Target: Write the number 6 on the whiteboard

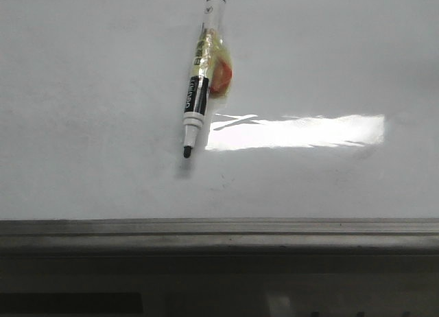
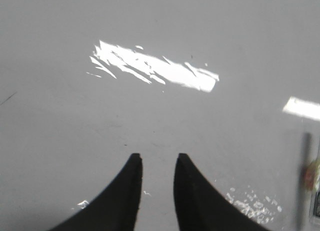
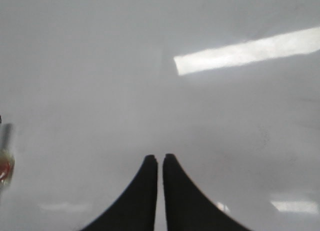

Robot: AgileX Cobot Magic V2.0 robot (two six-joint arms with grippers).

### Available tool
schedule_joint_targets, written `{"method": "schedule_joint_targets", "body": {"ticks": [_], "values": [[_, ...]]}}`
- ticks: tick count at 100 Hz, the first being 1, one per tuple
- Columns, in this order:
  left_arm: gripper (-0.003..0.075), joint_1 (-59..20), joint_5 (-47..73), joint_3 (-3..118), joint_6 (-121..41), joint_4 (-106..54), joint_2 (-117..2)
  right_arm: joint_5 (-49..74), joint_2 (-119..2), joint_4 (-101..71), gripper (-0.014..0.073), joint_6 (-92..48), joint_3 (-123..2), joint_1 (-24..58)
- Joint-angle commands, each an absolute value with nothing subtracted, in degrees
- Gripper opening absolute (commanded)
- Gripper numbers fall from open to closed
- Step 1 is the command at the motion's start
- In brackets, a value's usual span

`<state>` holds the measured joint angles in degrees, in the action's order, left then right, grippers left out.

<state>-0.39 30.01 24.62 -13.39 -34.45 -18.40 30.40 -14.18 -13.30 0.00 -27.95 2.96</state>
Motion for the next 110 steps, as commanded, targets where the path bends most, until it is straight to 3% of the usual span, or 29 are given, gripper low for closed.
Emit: {"method": "schedule_joint_targets", "body": {"ticks": [1, 7, 15, 20, 45, 71, 110], "values": [[0.0385, -2.4, 29.6, 29.9, -18.2, -33.9, -22.8, 32.4, -18.6, -12.7, 0.0111, -2.7, -33.3, 2.6], [0.0433, -4.6, 29.6, 31.0, -21.5, -33.9, -24.8, 33.9, -20.5, -12.8, 0.0216, -2.7, -35.2, 3.2], [0.0404, -9.0, 29.7, 32.1, -24.9, -33.9, -28.1, 33.4, -21.8, -12.9, 0.0358, -2.7, -36.2, 5.1], [0.038, -12.0, 30.1, 32.9, -25.3, -33.8, -30.4, 33.2, -22.4, -12.7, 0.0401, -2.8, -36.6, 6.5], [0.0354, -26.6, 31.2, 38.7, -25.0, -35.0, -44.7, 33.2, -24.6, -12.3, 0.0405, -4.3, -36.7, 9.9], [0.0354, -39.5, 20.2, 43.9, -20.3, -35.4, -57.8, 33.5, -27.7, -11.8, 0.0404, -4.3, -36.7, 9.9], [0.0355, -44.1, 12.7, 44.9, -16.6, -42.5, -67.1, 34.3, -27.8, -11.6, 0.0404, -4.3, -36.5, 9.9]]}}
